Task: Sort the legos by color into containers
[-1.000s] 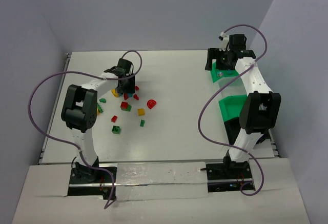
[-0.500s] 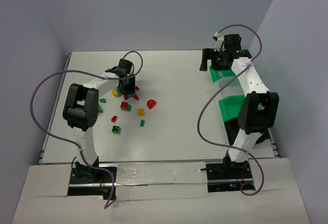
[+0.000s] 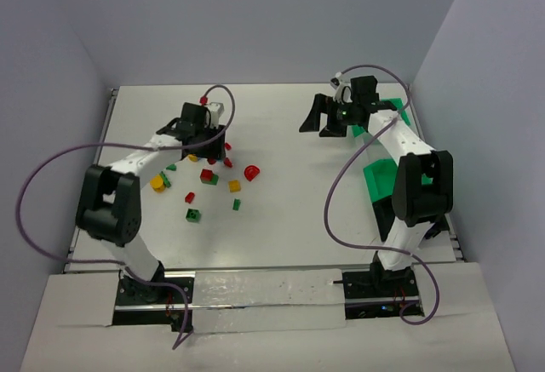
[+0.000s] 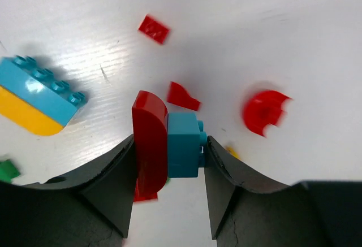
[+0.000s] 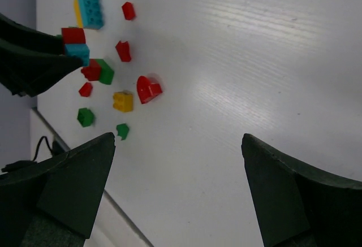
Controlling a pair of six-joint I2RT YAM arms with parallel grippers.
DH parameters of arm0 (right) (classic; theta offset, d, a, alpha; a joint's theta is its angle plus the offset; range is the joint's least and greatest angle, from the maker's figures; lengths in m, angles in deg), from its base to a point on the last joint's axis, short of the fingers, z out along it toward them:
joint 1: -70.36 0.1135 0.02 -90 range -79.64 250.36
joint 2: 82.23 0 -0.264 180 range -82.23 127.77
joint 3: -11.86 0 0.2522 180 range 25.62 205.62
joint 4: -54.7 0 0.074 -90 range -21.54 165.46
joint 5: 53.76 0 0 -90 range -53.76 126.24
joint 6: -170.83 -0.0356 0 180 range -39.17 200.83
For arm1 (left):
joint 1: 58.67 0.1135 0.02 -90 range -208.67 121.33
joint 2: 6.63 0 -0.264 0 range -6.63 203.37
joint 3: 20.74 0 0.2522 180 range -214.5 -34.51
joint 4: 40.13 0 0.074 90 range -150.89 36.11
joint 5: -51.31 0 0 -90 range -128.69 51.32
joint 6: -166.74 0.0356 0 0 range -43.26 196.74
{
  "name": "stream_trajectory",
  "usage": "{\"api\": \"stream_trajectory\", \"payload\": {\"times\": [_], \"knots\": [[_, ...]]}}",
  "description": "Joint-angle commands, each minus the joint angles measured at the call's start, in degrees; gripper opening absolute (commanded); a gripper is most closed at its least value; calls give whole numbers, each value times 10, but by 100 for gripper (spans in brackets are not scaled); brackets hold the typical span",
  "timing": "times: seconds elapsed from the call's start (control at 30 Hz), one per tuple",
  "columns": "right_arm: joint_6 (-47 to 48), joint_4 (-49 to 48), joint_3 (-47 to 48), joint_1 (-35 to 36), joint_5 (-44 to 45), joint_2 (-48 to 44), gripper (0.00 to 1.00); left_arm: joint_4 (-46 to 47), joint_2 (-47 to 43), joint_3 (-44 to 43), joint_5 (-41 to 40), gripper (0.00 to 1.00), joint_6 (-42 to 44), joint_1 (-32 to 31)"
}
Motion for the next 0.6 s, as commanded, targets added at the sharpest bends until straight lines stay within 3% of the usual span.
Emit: {"api": "stream_trajectory", "payload": {"times": [0.0, 0.23, 0.43, 0.57], "knots": [[-75, -102, -21, 23, -86, -63, 100, 109, -156, 42, 115, 25, 98, -7], [-126, -165, -31, 83, -134, -89, 100, 124, -311, 109, 228, 30, 227, -24], [-163, -219, -52, 136, -123, -124, 100, 169, -367, 142, 174, 29, 196, -75], [-145, -192, -35, 178, -82, -131, 100, 197, -381, 150, 141, 29, 196, -118]]}}
